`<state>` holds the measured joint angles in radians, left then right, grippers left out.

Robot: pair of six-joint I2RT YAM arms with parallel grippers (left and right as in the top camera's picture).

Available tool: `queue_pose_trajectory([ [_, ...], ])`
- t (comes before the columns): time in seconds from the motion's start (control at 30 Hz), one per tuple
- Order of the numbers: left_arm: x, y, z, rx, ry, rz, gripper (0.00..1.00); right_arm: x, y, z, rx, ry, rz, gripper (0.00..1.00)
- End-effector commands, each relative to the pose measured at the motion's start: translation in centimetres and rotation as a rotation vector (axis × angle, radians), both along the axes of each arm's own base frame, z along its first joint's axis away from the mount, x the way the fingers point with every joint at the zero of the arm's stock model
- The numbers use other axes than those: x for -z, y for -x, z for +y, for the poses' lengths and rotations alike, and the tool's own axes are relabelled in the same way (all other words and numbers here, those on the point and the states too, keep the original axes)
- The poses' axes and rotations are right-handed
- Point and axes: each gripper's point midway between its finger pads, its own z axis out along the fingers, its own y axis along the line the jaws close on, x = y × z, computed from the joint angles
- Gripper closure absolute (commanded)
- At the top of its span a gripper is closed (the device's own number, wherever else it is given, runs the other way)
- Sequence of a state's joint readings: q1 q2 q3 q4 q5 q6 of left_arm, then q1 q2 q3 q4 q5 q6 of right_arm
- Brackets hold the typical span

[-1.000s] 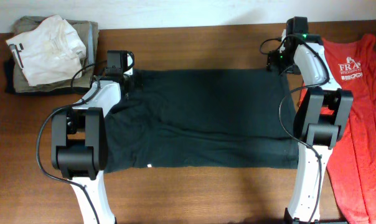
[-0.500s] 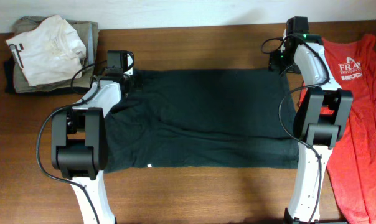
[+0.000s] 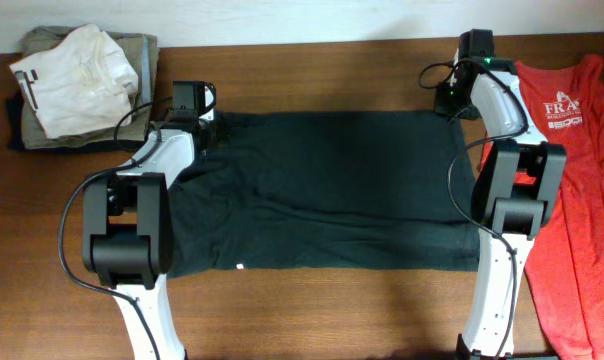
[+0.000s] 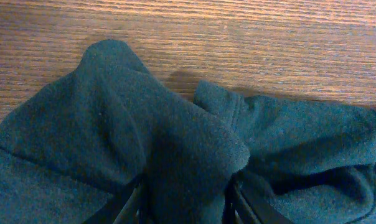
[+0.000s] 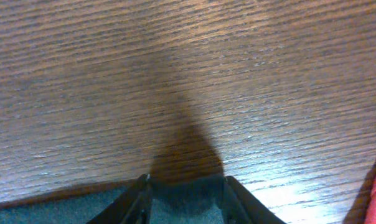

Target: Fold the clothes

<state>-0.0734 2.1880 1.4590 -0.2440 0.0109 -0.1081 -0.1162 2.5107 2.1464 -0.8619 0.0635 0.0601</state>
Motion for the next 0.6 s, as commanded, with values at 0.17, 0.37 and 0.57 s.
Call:
queue_pose_trajectory([
  [0.17,0.9,0.6,0.4,-0.005,-0.011,0.026,0.62,1.2,0.6,-0.1,0.057,-0.021,0.024,0.85],
  [0.37,-5.5,-0.9,0.3,-0.005,-0.002,-0.103,0.99,-1.5,0.7,-0.5,0.109,-0.040,0.020,0.96],
  [0.57,-10.0,0.5,0.4,-0.005,0.000,-0.126,0.98,-7.5,1.6,1.1,0.115,-0.186,0.012,0.96],
])
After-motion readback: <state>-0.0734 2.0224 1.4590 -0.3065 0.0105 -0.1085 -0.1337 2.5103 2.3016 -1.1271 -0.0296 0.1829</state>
